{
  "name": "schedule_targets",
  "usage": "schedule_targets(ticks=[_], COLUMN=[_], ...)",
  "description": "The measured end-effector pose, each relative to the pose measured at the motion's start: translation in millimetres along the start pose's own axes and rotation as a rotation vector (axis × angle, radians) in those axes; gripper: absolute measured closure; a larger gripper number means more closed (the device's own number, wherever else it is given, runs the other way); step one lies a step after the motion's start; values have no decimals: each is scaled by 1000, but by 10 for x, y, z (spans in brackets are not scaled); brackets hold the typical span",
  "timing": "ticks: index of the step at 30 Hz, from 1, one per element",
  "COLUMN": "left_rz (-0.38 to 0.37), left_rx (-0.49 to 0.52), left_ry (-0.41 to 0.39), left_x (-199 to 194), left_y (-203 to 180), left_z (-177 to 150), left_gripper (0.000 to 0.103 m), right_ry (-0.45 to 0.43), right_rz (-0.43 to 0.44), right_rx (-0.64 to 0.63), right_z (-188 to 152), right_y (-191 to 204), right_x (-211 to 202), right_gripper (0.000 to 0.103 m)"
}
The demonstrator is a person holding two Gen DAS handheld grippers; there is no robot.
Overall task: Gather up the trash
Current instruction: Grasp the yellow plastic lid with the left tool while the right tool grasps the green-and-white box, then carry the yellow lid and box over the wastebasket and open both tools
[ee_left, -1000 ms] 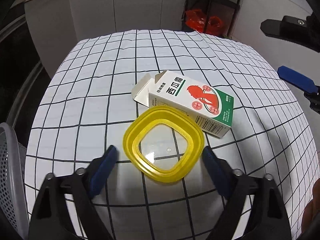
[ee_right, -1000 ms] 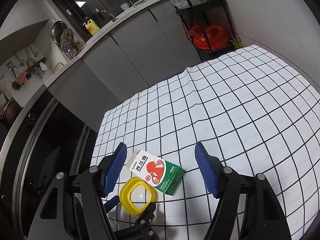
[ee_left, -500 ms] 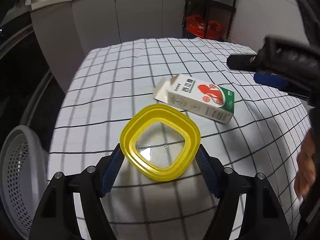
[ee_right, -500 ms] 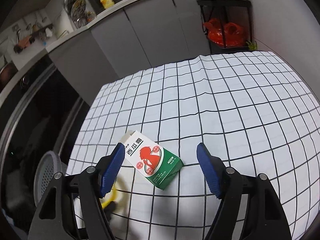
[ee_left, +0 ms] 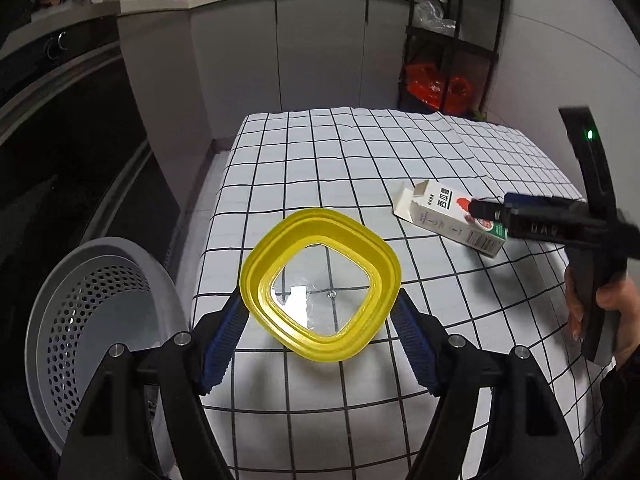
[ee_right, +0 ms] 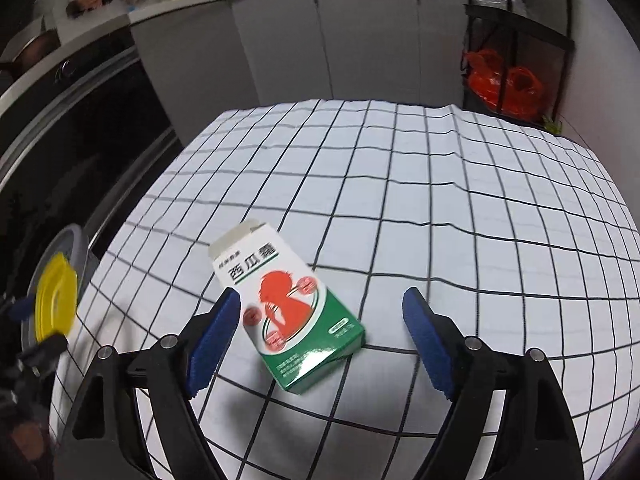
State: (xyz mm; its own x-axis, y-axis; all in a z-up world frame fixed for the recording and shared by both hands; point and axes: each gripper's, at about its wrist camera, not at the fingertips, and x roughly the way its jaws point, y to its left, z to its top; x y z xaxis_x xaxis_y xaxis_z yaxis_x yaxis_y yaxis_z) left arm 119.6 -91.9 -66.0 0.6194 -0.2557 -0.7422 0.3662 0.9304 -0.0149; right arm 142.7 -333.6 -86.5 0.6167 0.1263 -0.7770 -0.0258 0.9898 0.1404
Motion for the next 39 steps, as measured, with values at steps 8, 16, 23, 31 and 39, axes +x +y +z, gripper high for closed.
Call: schedule_targets(ticks=[8,16,23,31,39], left_rz=[-26,-21,-9,38,56], left_rx=[-25,-32,-30,-37,-65], left_ry=[-20,-20,-36,-89,-162], left_x=[-97,-122,-171,-322,-698], left_y=[42,88,98,203,364], left_z=[52,43,50,66,45], left_gripper=[33,33,33,33,33], right_ry=[52,69,57,-15,-78], right_rz=[-36,-34,17,14,20], right_rx=[-95,-131,-96,-40,-43], right_z=[-48,-57,-52,1,-23], right_y=[156,281,329,502,944], right_x=[200,302,248,-50,-437], right_gripper=[22,22,44,48,50])
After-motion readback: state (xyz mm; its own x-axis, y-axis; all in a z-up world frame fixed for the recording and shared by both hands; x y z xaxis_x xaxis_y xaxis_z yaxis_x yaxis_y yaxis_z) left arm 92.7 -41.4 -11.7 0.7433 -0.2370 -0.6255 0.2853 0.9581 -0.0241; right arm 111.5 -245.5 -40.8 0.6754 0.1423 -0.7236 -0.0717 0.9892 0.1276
